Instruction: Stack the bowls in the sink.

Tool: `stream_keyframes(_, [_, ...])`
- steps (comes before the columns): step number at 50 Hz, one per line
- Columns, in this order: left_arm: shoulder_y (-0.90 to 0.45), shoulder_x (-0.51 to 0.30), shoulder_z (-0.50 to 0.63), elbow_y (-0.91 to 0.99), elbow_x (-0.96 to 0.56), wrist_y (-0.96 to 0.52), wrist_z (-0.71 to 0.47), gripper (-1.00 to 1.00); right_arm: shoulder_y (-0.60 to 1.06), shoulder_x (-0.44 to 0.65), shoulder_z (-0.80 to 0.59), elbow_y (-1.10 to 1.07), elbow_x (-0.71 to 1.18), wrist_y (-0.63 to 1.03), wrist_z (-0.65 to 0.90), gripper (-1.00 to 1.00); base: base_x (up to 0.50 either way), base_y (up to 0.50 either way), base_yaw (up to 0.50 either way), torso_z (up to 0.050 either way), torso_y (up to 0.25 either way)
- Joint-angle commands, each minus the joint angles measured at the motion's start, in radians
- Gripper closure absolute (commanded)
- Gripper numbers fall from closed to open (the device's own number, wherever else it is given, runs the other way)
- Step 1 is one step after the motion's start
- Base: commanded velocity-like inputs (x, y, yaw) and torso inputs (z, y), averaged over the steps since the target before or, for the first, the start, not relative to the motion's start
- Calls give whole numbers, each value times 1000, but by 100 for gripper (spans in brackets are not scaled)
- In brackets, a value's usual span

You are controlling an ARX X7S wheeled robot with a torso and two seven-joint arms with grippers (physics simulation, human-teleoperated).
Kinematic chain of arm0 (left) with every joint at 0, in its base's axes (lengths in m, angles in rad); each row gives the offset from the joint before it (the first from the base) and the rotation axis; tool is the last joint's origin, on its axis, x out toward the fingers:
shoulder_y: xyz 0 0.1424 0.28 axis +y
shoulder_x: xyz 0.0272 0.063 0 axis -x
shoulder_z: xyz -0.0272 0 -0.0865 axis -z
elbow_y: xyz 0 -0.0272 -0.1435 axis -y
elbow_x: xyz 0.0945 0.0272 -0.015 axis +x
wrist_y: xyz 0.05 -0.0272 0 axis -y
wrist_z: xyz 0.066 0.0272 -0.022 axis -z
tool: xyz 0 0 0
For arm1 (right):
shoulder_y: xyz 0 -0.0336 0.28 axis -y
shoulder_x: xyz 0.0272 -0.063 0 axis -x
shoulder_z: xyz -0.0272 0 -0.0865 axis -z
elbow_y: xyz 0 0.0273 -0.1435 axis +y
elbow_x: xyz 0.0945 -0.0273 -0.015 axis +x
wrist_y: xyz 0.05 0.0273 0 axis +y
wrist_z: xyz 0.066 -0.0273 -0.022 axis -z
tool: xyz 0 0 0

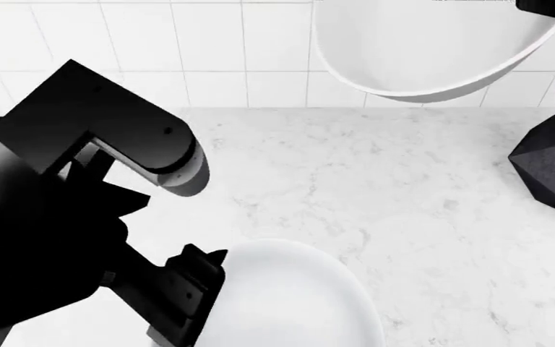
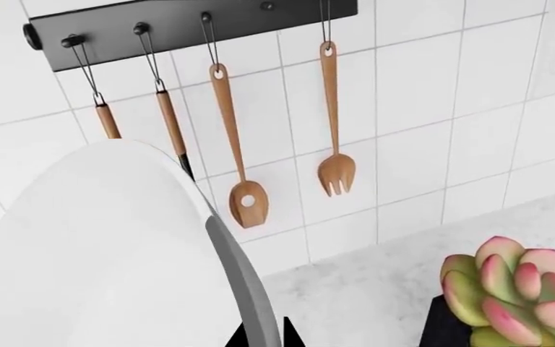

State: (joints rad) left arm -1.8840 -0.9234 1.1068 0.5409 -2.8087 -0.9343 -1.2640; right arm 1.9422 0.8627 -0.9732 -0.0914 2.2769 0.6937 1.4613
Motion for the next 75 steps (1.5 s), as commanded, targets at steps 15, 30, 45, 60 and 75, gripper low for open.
stream_keyframes(15, [36,12,45,-11,44,-36,10,-100,-11,7,-12,-4,-18,-15,-14,100,0,0,0,0,1])
stream_keyframes(30, [58,14,57,-9,67,-39,23,-100,-22,9,-18,-7,-24,-25,-23,100,0,0,0,0,0])
stream_keyframes(45, [76,13,70,-6,86,-40,35,-100,-22,8,-26,-8,-28,-28,-26,100,0,0,0,0,1])
stream_keyframes(60, [86,14,87,3,94,-35,39,-100,-27,10,-33,-10,-33,-32,-31,100,0,0,0,0,0])
stream_keyframes(75, [108,45,100,4,118,-30,59,-100,-34,18,-40,-17,-39,-35,-35,100,0,0,0,0,1])
